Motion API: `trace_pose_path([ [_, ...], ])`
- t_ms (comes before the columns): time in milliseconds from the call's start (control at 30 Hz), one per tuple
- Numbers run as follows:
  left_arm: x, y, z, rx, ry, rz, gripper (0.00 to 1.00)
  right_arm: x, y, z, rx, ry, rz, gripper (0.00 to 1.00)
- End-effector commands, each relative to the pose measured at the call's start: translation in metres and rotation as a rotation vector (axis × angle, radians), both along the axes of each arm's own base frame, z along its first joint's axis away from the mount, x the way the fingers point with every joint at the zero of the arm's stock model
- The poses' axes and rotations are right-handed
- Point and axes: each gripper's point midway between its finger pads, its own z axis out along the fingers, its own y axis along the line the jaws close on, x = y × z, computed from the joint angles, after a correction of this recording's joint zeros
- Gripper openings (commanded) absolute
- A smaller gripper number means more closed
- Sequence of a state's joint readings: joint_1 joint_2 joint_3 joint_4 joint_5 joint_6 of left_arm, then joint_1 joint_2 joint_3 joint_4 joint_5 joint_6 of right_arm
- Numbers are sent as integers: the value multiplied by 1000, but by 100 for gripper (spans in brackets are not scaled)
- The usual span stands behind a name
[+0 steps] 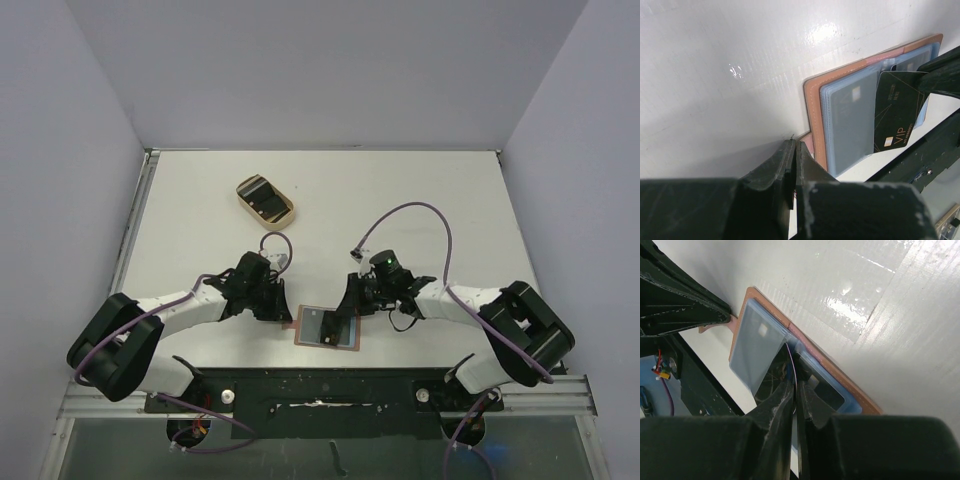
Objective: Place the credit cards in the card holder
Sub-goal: Insert the credit card into the card holder.
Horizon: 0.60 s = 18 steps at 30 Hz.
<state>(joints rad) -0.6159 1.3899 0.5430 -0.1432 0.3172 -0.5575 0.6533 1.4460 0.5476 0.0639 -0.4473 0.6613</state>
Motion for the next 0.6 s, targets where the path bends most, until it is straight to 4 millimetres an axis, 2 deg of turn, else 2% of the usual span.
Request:
trace_pose_path([
  [0, 5, 5, -9, 28, -32, 22, 0, 10, 10, 8, 28, -36, 28, 6],
  [567, 2, 8, -11, -4, -31, 97, 0, 7, 15, -1, 13, 2, 18, 8],
])
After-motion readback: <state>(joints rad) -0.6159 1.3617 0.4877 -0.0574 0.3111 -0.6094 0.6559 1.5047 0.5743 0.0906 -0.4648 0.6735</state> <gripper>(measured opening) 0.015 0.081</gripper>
